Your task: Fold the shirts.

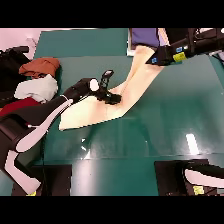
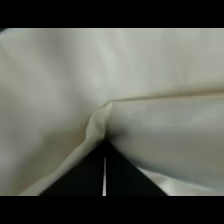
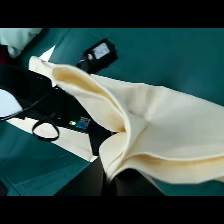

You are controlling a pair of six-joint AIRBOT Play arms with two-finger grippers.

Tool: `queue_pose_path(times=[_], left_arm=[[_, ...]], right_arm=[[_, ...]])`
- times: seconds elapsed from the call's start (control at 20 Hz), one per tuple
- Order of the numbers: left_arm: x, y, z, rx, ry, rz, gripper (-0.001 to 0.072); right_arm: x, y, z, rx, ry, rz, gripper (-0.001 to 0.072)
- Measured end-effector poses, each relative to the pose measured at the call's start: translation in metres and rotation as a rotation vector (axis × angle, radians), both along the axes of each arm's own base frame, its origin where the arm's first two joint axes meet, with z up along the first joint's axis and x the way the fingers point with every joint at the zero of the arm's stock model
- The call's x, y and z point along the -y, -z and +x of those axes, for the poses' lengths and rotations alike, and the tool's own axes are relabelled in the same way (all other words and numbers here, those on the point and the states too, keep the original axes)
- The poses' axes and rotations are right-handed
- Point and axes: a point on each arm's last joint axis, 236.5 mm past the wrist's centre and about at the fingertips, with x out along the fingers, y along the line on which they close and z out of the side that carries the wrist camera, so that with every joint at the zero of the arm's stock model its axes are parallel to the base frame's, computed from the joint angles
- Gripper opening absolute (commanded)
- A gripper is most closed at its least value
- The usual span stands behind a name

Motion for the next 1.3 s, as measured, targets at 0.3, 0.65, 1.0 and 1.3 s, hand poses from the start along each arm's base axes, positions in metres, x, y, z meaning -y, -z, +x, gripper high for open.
queue_pose_path(times=[0.3,0.65,1.0,1.3], left_arm=[[-0.066,-0.083,0.051,0.133,-0.066,0.022,0.0023],[-0.247,-0.263,0.074,0.507,-0.342,0.125,0.0023],[-0.309,-0.334,0.043,0.654,-0.454,0.171,0.0023],[-0.273,-0.329,0.037,0.660,-0.370,0.145,0.0024]], right_arm=[[-0.066,-0.022,-0.024,0.044,-0.111,0.054,0.0017],[-0.246,-0.007,-0.073,0.050,-0.358,0.297,0.0343],[-0.263,0.042,-0.058,0.087,-0.320,0.238,0.0336],[-0.108,0.154,-0.007,-0.147,-0.066,-0.036,0.0602]])
